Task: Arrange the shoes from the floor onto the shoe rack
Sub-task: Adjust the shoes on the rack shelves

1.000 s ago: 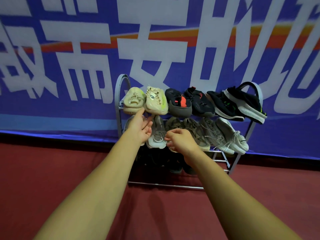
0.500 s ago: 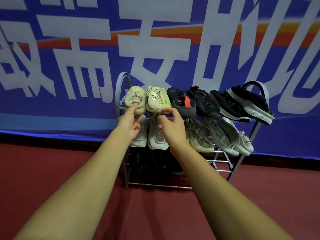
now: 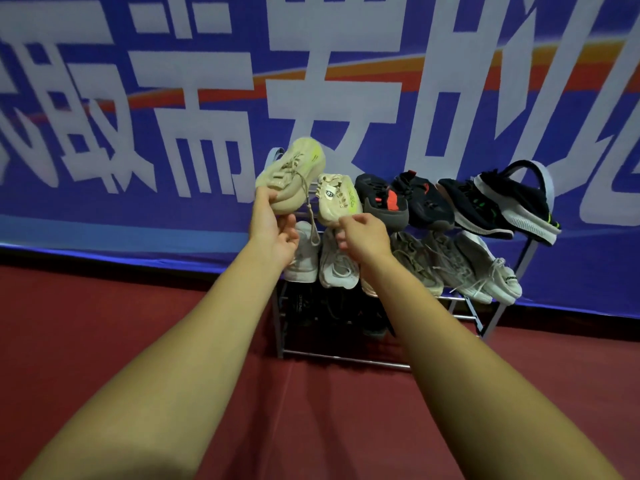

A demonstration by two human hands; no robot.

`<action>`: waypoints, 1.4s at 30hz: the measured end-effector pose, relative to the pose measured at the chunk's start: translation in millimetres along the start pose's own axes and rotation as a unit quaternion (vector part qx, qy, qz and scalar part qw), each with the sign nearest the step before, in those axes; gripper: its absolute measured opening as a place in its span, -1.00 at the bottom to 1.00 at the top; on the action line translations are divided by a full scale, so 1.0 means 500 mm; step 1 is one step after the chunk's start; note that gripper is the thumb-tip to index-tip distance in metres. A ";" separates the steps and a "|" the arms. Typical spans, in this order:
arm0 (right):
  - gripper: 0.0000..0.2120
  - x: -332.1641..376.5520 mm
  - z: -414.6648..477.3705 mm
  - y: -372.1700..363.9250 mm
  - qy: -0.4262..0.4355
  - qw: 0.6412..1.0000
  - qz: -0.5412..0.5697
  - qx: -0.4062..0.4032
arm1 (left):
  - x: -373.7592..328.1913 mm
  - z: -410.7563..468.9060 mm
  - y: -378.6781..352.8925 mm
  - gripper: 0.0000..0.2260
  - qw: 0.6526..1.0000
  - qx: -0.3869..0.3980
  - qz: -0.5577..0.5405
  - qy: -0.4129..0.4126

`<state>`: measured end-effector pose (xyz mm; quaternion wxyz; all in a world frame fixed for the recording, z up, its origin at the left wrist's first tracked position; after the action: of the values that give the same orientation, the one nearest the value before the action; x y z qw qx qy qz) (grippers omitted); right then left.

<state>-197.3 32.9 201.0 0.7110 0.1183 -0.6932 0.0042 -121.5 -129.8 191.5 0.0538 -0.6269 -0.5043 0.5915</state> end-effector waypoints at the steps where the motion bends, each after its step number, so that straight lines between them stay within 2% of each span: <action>1: -0.79 0.009 -0.012 0.002 -0.002 1.000 0.029 0.010 | -0.007 -0.013 0.000 -0.72 1.000 -0.003 -0.023 -0.009; 3: -0.78 0.027 -0.033 -0.004 -0.014 0.991 0.123 0.050 | -0.016 -0.032 0.000 -0.67 0.998 0.000 -0.062 -0.022; 6: -0.65 0.041 -0.060 0.008 -0.051 0.967 0.236 0.083 | -0.007 -0.042 0.017 -0.65 0.997 0.001 -0.070 -0.022; 11: -0.45 0.012 -0.071 0.068 -0.089 0.949 0.298 0.062 | 0.007 -0.029 0.060 -0.66 1.000 -0.013 -0.021 -0.019; 16: -0.67 -0.003 -0.066 0.123 -0.101 0.950 0.292 0.047 | -0.006 -0.016 0.031 -0.61 0.999 0.043 0.019 -0.011; 19: -0.92 -0.009 -0.061 0.135 -0.108 0.957 0.264 0.058 | 0.001 0.002 0.018 -0.43 0.999 0.033 0.009 0.005; 21: -0.95 -0.015 -0.059 0.127 -0.117 0.944 0.301 0.068 | 0.010 0.013 -0.006 -0.38 0.999 0.050 -0.015 0.003; 24: -0.89 -0.017 -0.049 0.094 -0.118 0.915 0.377 0.078 | 0.033 0.019 -0.050 -0.51 0.997 0.076 -0.013 -0.006; 27: -0.87 -0.005 -0.031 0.032 -0.095 0.909 0.392 0.104 | 0.070 0.032 -0.073 -0.75 0.997 0.082 0.012 -0.012; 30: -0.75 -0.004 -0.007 -0.030 -0.077 0.901 0.417 0.089 | 0.079 0.062 -0.054 -0.78 0.997 0.041 0.060 -0.025; 32: -0.77 -0.014 0.011 -0.058 -0.072 0.897 0.432 0.061 | 0.052 0.085 -0.046 -0.81 0.992 0.028 0.105 -0.063; 34: -0.82 -0.022 0.020 -0.064 -0.056 0.902 0.426 0.040 | 0.023 0.099 -0.044 -0.82 0.977 0.033 0.190 -0.094; 36: -0.78 -0.023 0.038 -0.051 -0.035 0.928 0.370 0.032 | 0.011 0.119 -0.050 -0.84 0.962 0.048 0.249 -0.100; 38: -0.74 -0.019 0.052 -0.036 -0.022 0.958 0.282 0.056 | 0.008 0.133 -0.055 -0.87 0.953 0.055 0.281 -0.095; 42: -0.67 -0.012 0.068 -0.020 -0.009 0.983 0.157 0.097 | -0.018 0.154 -0.057 -0.86 0.941 0.027 0.321 -0.109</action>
<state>-229.4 18.4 193.8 0.6802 0.0764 -0.7059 0.1822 -197.1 -162.8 194.1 -0.1771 -0.6856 -0.2633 0.6552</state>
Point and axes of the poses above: each hand's wrist, its own z-axis towards the middle knuckle, its own y-axis out of the back of the hand, x = y × z, the point moved 10 cm from there along z, towards the middle knuckle, and after that the axes turned 2 degrees about -z, right-handed, at the moved point
